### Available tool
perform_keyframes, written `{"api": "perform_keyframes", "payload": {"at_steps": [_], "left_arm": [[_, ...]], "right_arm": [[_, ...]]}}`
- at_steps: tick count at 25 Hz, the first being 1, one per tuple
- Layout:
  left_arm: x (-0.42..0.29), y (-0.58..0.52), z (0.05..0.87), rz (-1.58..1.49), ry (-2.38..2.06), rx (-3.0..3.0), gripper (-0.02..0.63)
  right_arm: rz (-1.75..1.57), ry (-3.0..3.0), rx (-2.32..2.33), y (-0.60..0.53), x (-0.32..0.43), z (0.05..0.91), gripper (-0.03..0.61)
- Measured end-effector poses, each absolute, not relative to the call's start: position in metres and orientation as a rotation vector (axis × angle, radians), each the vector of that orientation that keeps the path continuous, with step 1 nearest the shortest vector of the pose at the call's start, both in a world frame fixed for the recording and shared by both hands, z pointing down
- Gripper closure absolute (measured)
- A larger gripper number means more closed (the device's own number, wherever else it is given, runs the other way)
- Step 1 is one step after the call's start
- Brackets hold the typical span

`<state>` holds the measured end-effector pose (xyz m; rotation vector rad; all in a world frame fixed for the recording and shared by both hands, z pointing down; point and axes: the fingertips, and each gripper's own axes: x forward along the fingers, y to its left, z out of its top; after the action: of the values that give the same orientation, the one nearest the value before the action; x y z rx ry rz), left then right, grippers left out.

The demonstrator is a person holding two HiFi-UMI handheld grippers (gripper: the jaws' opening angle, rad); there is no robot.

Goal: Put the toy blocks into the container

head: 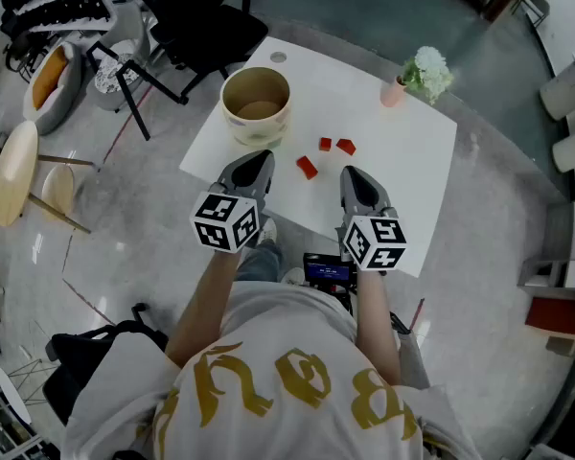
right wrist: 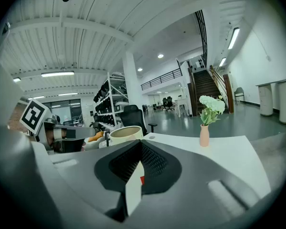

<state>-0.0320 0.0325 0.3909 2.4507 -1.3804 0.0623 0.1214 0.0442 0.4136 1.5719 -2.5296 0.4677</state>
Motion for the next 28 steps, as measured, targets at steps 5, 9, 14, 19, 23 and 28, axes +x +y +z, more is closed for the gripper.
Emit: {"api": "perform_keyframes", "payload": {"at_steps": [5, 9, 14, 19, 23, 28], "left_arm": [[-0.029, 0.028, 0.396, 0.063, -1.383, 2.427, 0.612], [-0.026, 0.028, 0.404, 0.145, -1.406, 2.449, 0.612], [-0.034, 0.030, 0.408, 0.088, -1.409, 2.397, 0.612], [-0.036, 0.036, 0.423, 0.161, -1.406, 2.379, 0.612], [-0.028, 0.035, 0.436, 0.179, -1.365, 2.370, 0.612], [-0.024, 0.029, 0.452, 0.203, -1.324, 2.358, 0.612]], "right_arm": [[0.461, -2.606, 1.512, 0.044, 0.118, 0.411, 0.552], [0.472, -2.622, 1.489, 0.045, 0.118, 0.416, 0.551], [0.389, -2.581, 1.428, 0.045, 0.117, 0.425, 0.445], [0.398, -2.534, 1.420, 0.046, 0.120, 0.438, 0.411], [0.373, -2.488, 1.379, 0.045, 0.116, 0.451, 0.413], [0.362, -2.457, 1.322, 0.038, 0.110, 0.467, 0.414]]}}
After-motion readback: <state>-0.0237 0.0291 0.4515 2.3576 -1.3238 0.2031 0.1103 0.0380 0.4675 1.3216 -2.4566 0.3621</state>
